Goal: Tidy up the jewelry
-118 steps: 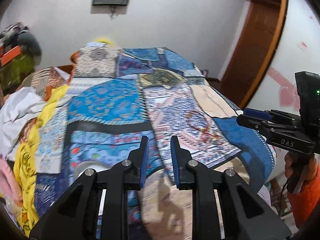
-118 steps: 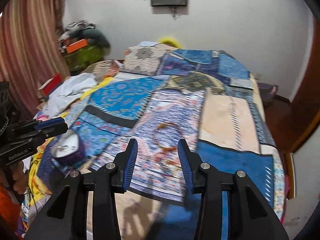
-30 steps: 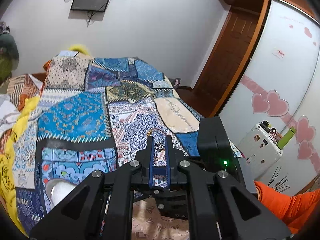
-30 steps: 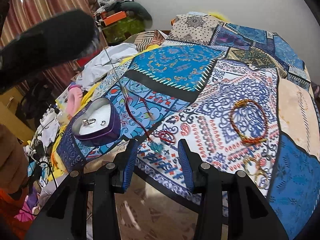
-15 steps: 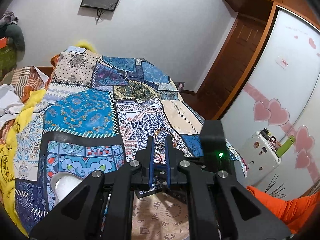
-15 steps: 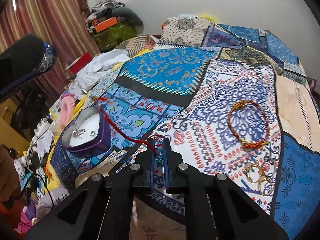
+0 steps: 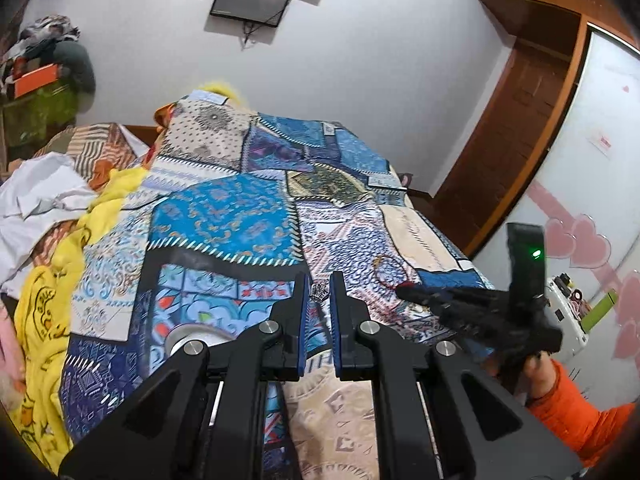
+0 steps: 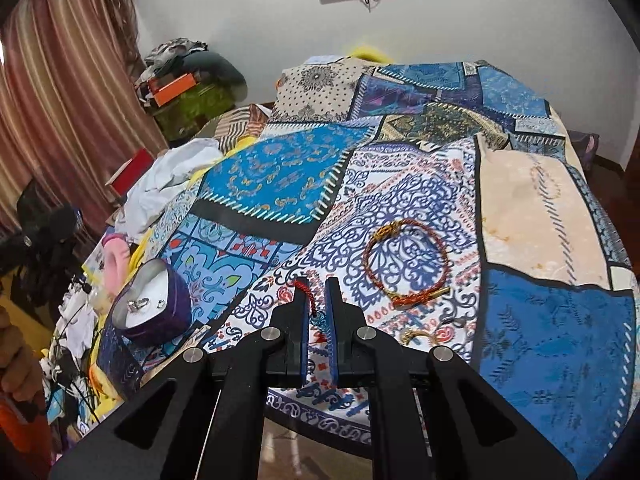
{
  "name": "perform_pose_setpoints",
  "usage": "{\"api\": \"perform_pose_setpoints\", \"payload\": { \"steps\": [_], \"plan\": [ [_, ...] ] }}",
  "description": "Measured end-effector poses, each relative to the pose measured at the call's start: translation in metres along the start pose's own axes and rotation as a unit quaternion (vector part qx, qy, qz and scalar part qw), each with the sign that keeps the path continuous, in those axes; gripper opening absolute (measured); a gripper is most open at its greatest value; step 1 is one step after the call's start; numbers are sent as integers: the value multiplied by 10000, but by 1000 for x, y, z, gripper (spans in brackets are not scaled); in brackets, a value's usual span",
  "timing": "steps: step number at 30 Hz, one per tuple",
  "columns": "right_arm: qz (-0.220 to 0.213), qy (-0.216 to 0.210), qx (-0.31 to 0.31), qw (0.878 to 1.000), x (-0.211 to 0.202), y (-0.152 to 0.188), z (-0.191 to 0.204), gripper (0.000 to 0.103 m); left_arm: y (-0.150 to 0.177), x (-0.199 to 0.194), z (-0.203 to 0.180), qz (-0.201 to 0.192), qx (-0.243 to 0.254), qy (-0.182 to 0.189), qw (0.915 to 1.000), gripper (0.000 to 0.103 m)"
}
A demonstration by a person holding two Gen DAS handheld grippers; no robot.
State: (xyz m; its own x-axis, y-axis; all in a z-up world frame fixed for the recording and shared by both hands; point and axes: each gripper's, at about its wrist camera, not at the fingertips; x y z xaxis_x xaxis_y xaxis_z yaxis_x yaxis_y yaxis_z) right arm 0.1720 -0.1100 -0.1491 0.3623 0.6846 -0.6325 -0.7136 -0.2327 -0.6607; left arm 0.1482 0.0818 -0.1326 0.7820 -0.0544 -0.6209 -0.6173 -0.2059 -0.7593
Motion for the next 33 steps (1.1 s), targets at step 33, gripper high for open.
{"api": "perform_pose_setpoints", "payload": {
  "steps": [33],
  "plan": [
    [-120, -1060, -997, 9893, 28, -36, 116, 7, 41, 12, 63, 456, -246, -470, 9976, 8]
  ]
}}
Point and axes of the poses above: each gripper's, at about its wrist camera, not at the fingertips, and x roughly the way its jaws point, z to its left, y to its underside, and after that the axes turned 15 degrees about -y, right-handed
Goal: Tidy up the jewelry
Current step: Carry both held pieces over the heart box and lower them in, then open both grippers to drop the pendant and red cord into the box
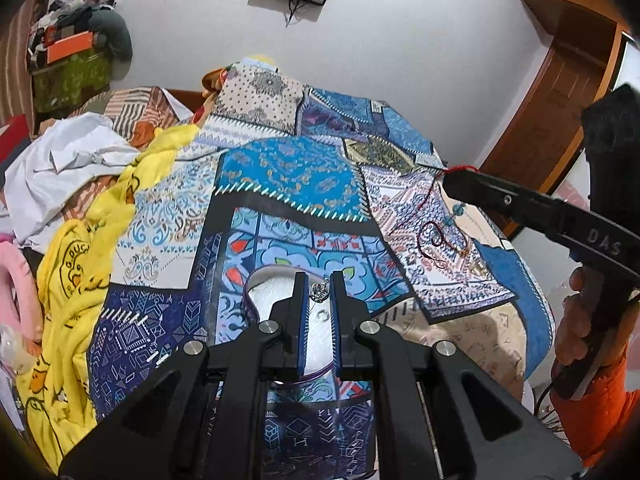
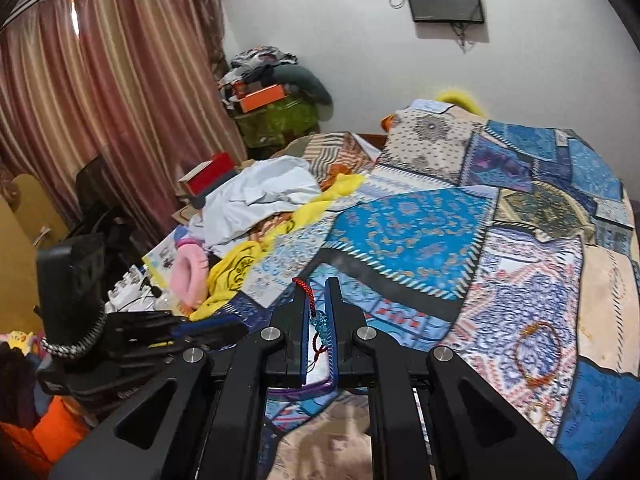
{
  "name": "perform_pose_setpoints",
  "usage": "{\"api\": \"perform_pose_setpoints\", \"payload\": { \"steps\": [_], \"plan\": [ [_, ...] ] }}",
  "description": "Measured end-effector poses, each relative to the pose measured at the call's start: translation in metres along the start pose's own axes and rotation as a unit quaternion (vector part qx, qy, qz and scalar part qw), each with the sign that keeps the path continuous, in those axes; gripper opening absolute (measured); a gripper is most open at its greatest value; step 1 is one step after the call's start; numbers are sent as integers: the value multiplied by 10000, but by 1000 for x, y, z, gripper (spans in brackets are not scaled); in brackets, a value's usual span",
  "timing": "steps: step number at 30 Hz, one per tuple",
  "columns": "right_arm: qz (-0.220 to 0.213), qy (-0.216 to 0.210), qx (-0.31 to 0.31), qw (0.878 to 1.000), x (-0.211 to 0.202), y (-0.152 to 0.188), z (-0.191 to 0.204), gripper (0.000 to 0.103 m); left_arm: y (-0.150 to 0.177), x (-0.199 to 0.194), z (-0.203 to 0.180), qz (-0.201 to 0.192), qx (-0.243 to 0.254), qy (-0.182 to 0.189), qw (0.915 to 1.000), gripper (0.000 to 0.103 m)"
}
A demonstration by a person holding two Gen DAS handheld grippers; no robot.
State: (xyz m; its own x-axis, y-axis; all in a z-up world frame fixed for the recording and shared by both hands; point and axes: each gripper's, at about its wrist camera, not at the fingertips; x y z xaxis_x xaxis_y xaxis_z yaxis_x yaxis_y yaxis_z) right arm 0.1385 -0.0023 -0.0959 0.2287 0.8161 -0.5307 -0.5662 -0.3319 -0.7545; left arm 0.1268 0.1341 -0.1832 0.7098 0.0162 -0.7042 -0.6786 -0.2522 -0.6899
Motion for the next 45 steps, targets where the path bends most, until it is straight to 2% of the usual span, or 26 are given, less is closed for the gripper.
{"api": "perform_pose_setpoints", "payload": {
  "steps": [14, 23, 27, 37, 42, 45],
  "plan": [
    [660, -280, 108, 9974, 59, 7, 3, 7, 8, 28, 8, 306, 56, 125, 9994, 8],
    [979, -249, 240, 9946, 84, 12, -5, 7, 12, 38, 6, 426, 155, 142, 9989, 8],
    [1130, -228, 190, 9932, 90, 16, -4, 7, 15, 38, 3, 413, 251, 63, 9988, 8],
    [1372, -240, 380, 9895, 96, 20, -11, 7, 17, 24, 14, 313, 108, -83, 9994, 9],
    [1542, -308, 505, 9863, 99, 23, -14, 7, 16, 12, 25, 196, -9, -294, 9994, 17],
    [1585, -305, 485, 9857, 98, 25, -12, 8, 15, 7, 27, 131, -22, -399, 9991, 18]
  ]
}}
Point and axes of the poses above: each gripper's, at about its wrist camera, not at the fingertips, and x roughly the way its jaws point, z to its left, y to its underside, and after that the axes turned 15 degrees about -y, right-handed
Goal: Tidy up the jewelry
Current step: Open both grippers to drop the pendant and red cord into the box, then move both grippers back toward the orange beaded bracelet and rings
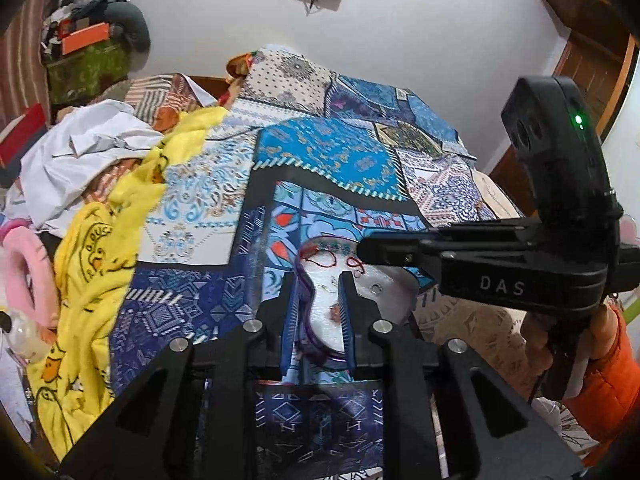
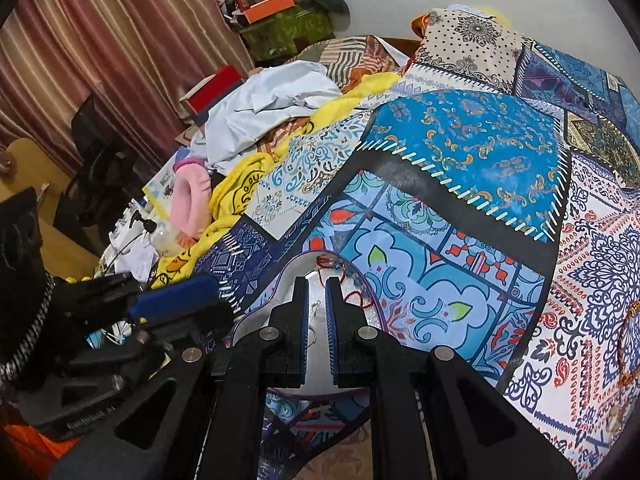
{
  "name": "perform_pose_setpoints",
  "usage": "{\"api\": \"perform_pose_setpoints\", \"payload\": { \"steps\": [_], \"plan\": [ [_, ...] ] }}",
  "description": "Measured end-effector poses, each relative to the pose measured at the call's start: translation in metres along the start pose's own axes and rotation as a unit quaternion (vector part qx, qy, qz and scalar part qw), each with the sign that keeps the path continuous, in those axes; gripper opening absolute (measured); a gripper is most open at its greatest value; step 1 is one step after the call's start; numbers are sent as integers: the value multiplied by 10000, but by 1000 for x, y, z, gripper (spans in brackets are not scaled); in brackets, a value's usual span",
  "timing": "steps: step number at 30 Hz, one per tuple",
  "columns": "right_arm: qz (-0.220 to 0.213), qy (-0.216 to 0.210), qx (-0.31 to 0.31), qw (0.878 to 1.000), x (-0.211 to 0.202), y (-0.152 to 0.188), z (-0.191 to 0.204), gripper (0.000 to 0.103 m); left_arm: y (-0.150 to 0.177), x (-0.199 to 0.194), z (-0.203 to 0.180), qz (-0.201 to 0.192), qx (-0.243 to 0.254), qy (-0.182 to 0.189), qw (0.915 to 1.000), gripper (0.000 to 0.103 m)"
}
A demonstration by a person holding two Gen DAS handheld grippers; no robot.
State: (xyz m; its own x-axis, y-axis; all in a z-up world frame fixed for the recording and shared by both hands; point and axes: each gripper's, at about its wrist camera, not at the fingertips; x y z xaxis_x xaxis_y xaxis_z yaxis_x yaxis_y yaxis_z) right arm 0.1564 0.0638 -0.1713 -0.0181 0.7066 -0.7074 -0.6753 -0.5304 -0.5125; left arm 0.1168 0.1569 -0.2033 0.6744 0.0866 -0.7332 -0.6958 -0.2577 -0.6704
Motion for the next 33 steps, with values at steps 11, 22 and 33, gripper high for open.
{"api": "perform_pose_setpoints", "payload": {
  "steps": [11, 22, 33],
  "plan": [
    [-20, 211, -159, 9996, -21, 9, 7, 20, -6, -12, -8, -170, 100, -137, 9997, 30],
    [-869, 952, -263, 9913, -89, 22, 0, 50, -25, -30, -40, -487, 298, -165, 9982, 47],
    [-1510, 1749, 308, 9725, -174, 60, -54, 50, -48, -13, -112, -454, 712, 200, 9962, 50]
  ]
}}
Point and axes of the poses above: each gripper's, at about its wrist camera, not at the fingertips, and x roughly the way its jaws point, z to its left, y to its underside, and after that the axes turned 15 degrees about -y, right-handed
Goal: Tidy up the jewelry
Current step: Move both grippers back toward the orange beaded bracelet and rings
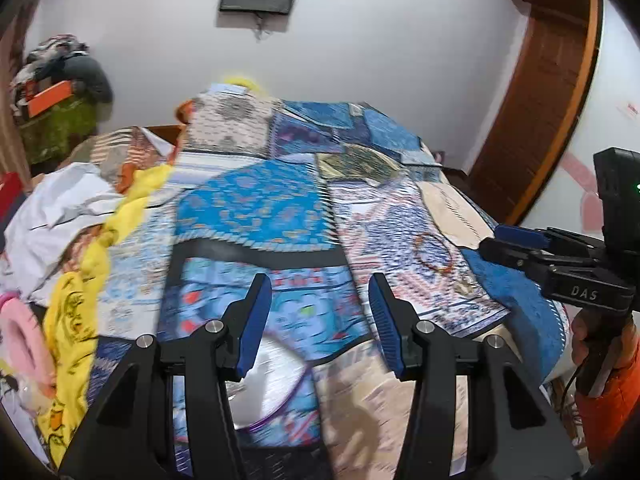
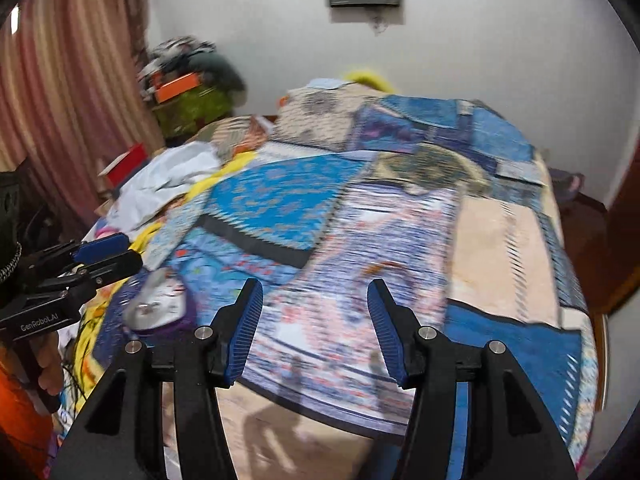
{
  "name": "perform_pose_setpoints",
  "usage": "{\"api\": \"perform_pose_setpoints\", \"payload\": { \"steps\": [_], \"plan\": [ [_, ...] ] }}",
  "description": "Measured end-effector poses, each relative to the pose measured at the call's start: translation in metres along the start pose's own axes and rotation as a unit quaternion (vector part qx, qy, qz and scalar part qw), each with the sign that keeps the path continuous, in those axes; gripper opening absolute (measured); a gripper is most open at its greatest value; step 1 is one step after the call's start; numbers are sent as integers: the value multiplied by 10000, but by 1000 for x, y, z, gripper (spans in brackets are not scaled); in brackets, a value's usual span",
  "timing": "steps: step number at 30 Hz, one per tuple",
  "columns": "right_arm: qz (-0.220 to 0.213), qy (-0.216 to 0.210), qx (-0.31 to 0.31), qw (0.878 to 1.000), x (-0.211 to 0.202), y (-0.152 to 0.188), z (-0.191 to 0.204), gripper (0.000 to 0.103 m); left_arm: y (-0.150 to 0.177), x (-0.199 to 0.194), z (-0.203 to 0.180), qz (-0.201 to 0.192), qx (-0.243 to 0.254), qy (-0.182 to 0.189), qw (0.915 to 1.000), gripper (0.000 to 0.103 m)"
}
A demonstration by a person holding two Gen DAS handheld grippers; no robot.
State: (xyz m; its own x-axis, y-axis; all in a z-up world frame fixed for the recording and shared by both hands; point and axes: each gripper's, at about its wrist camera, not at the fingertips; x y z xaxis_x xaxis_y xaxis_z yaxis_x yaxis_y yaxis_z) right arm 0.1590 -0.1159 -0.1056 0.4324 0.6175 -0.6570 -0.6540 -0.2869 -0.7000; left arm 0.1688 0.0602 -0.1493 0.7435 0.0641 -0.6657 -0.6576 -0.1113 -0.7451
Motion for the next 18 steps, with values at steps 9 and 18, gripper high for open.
{"api": "perform_pose_setpoints", "payload": {
  "steps": [9, 18],
  "plan": [
    [-85, 680, 472, 9965, -36, 27, -66, 51, -18, 45, -69, 309, 370, 658, 9967, 50],
    [51, 514, 777, 9956, -29, 46, -97, 51, -32, 106, -120, 807, 752, 804, 9906, 43]
  ]
}}
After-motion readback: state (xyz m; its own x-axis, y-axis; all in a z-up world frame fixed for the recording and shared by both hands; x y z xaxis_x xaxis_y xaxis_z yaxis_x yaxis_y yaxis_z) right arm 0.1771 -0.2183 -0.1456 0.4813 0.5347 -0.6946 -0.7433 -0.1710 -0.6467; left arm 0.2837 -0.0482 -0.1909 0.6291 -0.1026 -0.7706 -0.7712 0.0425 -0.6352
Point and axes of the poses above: each gripper's, at about its wrist camera, not at the fingertips, and x roughly the way its jaws point, z to its left, y to its underside, and after that the axes turned 15 degrees about -y, right-handed
